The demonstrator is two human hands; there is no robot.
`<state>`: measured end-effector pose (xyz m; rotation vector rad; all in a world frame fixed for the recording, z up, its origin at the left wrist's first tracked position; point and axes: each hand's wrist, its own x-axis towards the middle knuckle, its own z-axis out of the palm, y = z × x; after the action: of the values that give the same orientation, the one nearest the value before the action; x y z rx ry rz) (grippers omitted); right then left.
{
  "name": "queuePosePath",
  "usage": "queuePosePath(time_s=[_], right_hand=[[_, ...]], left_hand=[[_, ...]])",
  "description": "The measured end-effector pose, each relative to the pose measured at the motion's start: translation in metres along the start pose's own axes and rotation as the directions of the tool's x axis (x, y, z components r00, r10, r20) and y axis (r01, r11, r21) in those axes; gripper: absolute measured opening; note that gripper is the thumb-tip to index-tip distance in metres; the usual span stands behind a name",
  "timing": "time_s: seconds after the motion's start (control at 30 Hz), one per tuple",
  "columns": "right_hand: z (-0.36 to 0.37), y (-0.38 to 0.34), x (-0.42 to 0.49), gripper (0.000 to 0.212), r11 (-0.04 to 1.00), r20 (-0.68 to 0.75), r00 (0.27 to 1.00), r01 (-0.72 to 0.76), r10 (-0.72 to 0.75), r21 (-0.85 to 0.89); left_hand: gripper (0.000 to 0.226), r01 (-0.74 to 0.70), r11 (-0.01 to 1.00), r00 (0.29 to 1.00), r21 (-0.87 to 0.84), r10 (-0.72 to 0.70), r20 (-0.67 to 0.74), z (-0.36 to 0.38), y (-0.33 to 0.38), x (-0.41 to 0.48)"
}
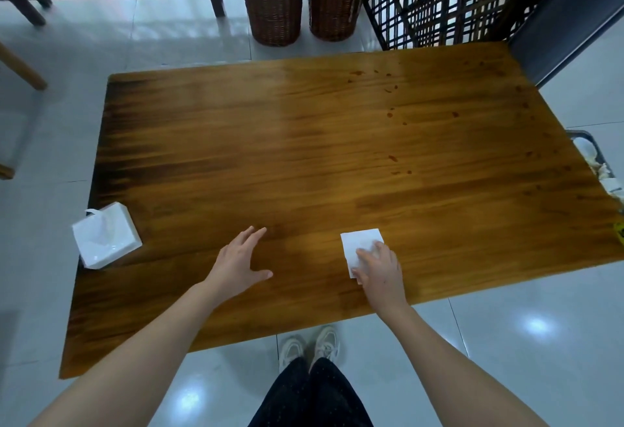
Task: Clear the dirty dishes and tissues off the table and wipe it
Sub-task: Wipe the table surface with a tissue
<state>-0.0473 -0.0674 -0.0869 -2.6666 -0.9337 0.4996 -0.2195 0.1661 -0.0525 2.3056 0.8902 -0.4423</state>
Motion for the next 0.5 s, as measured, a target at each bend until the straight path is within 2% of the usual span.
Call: queuePosePath(time_s=[0.13, 0.23, 0.37, 0.5], right_hand=[[-0.003, 0.000, 0.003, 0.011, 0.997, 0.017, 0.999, -0.028, 0.027, 0.065], [-0.002, -0.004, 0.006, 0.019, 0.987, 0.015, 0.997, -0.078, 0.077, 0.139], [0.004, -0.014, 0.008, 0.025, 0.979, 0.006, 0.989, -0.148, 0.148, 0.142], [0.014, -0.039, 0.009, 0.020, 0.974, 0.098, 0.994, -0.060, 0.039, 0.217]], left_hand=[[0.094, -0.011, 1.000, 1.000, 0.025, 0.011, 0.014, -0.013, -0.005, 0.008], [0.094, -0.040, 0.999, 0.999, 0.025, 0.040, 0.027, -0.021, -0.004, 0.018], [0.093, -0.057, 0.998, 0.997, 0.012, 0.057, 0.051, -0.025, -0.002, 0.027], [0.092, -0.075, 0.997, 0.995, 0.006, 0.074, 0.069, -0.023, -0.001, 0.029]])
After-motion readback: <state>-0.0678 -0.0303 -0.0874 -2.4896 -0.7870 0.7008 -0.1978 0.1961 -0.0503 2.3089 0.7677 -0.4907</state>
